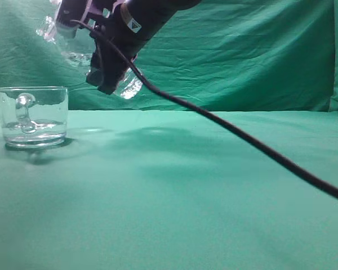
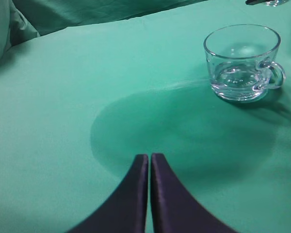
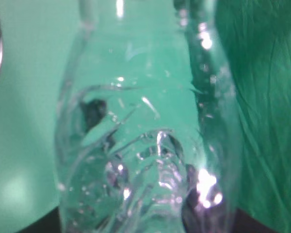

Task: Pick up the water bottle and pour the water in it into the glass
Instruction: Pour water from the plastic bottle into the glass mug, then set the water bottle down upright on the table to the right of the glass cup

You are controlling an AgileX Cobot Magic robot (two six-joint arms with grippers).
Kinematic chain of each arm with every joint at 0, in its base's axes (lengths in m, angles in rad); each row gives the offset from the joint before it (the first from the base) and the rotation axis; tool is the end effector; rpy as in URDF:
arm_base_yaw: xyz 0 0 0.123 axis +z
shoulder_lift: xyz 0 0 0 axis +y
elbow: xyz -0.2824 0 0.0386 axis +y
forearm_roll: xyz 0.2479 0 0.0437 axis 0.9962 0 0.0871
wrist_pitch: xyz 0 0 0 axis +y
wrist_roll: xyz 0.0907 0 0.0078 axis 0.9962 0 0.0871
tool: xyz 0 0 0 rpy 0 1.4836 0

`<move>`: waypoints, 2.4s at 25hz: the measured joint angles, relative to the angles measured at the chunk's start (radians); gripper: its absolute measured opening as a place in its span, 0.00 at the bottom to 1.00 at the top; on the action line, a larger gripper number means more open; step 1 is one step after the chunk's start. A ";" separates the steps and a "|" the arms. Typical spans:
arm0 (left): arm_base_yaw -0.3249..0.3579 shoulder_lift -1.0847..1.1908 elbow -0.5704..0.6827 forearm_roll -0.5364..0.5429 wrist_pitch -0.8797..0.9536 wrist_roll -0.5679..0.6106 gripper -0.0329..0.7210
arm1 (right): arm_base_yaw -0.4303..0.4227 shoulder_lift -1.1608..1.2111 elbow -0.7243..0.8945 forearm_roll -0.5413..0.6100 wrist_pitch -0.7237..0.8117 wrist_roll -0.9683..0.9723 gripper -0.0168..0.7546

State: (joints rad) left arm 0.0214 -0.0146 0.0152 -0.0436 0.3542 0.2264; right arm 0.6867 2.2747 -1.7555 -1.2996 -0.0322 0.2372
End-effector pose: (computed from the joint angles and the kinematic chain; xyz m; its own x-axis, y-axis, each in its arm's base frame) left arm 0.0528 -0.0003 0.1769 -0.2608 0.1789 -0.9487 0.0420 0.9839 0.1740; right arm 0.4097 0.3394 0.1908 0.4179 -0.7863 -0.4550 -0.5967 0.1401 -0.7901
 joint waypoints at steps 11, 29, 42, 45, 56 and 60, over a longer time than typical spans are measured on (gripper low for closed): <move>0.000 0.000 0.000 0.000 0.000 0.000 0.04 | 0.000 -0.053 0.000 0.009 0.192 0.709 0.40; 0.000 0.000 0.000 0.000 0.000 0.000 0.04 | -0.090 -0.540 0.520 0.053 -0.017 0.922 0.40; 0.000 0.000 0.000 0.000 0.000 0.000 0.04 | -0.447 -0.806 0.898 0.017 -0.348 0.874 0.40; 0.000 0.000 0.000 0.000 0.000 0.000 0.04 | -0.505 -0.819 0.954 0.015 -0.443 0.812 0.40; 0.000 0.000 0.000 0.000 0.000 0.000 0.04 | -0.600 -0.809 1.096 0.233 -0.540 0.413 0.40; 0.000 0.000 0.000 0.000 0.000 0.000 0.04 | -0.600 -0.754 1.096 0.263 -0.601 0.339 0.40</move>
State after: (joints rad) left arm 0.0214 -0.0146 0.0152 -0.0436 0.3542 0.2264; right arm 0.0866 1.5207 -0.6596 -1.0362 -0.6327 0.5760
